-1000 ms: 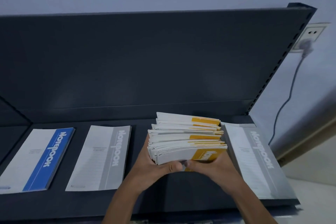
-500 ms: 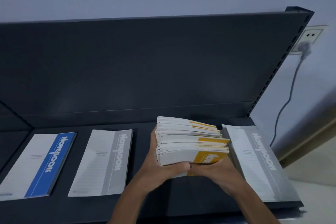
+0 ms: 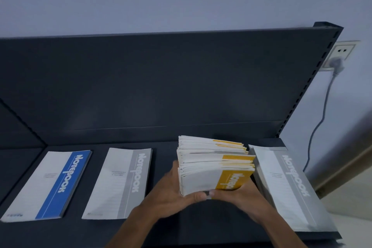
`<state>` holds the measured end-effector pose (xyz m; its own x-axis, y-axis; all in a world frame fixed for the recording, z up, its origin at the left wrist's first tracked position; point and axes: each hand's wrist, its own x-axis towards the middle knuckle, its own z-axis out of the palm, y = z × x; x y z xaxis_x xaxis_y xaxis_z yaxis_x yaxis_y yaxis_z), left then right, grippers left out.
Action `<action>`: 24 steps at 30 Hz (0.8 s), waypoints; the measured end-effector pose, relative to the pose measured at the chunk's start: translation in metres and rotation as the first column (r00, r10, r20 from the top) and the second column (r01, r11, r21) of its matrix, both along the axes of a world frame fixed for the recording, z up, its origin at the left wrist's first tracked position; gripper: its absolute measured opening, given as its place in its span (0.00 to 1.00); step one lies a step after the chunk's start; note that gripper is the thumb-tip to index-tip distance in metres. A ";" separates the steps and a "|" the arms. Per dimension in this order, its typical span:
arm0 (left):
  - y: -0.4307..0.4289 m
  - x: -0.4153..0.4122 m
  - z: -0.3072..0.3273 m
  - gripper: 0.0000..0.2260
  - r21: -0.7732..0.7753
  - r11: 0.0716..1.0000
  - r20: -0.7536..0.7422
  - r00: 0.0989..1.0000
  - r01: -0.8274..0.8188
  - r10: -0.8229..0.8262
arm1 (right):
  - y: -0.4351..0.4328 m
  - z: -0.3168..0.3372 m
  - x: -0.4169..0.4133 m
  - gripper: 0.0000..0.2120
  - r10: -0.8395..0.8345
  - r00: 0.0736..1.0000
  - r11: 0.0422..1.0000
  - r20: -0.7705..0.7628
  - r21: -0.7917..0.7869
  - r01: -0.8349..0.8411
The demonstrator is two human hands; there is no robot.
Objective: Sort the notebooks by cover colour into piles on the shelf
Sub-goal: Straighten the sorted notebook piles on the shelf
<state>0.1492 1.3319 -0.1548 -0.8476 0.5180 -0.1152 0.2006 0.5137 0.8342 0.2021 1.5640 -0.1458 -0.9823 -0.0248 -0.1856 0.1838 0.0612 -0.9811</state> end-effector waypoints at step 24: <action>0.012 -0.005 0.008 0.35 -0.240 0.877 0.281 0.835 -0.417 0.474 | -0.015 0.011 -0.021 0.07 -0.152 0.915 0.988 0.375 0.027 0.153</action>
